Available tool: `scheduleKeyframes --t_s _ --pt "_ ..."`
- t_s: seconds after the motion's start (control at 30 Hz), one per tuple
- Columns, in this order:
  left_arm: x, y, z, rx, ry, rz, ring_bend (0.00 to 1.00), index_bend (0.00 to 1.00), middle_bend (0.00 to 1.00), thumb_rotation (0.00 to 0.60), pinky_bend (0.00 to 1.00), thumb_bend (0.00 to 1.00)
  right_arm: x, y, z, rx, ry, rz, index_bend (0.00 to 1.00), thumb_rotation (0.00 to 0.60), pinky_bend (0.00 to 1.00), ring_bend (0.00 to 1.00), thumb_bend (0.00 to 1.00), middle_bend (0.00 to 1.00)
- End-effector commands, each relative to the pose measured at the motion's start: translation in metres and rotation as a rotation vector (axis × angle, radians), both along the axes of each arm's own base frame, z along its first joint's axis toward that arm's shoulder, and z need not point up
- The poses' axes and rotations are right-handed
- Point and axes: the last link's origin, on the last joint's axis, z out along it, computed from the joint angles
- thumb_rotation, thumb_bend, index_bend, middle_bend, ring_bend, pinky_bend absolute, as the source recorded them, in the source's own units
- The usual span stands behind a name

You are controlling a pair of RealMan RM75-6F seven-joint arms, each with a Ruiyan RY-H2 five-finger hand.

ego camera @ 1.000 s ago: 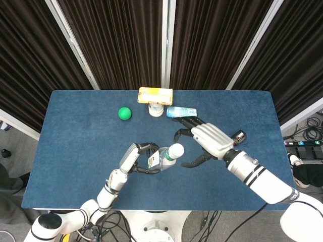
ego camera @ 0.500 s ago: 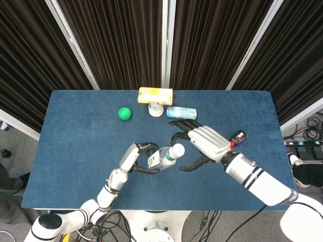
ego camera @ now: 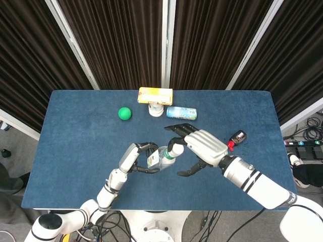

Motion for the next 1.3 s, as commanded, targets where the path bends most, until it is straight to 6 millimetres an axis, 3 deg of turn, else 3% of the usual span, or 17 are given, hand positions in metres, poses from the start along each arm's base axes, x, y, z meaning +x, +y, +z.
scheduleKeyframes --t_s 0.03,0.57,1.3 --pt "0.0 0.0 0.0 0.001 0.0 -0.002 0.5 0.56 0.57 0.6 0.58 0.38 0.001 0.001 0.001 -0.003 -0.012 0.001 0.37 0.547 0.0 0.0 0.03 0.05" --pt "0.002 -0.002 0.003 0.012 -0.006 -0.014 0.5 0.57 0.57 0.6 0.58 0.38 -0.01 -0.012 0.006 -0.075 -0.03 -0.052 0.36 0.544 0.0 0.0 0.03 0.05" --pt "0.002 -0.001 0.002 0.01 -0.005 -0.009 0.5 0.57 0.57 0.6 0.58 0.38 -0.008 -0.006 0.002 -0.044 -0.006 -0.028 0.36 0.542 0.0 0.0 0.03 0.05"
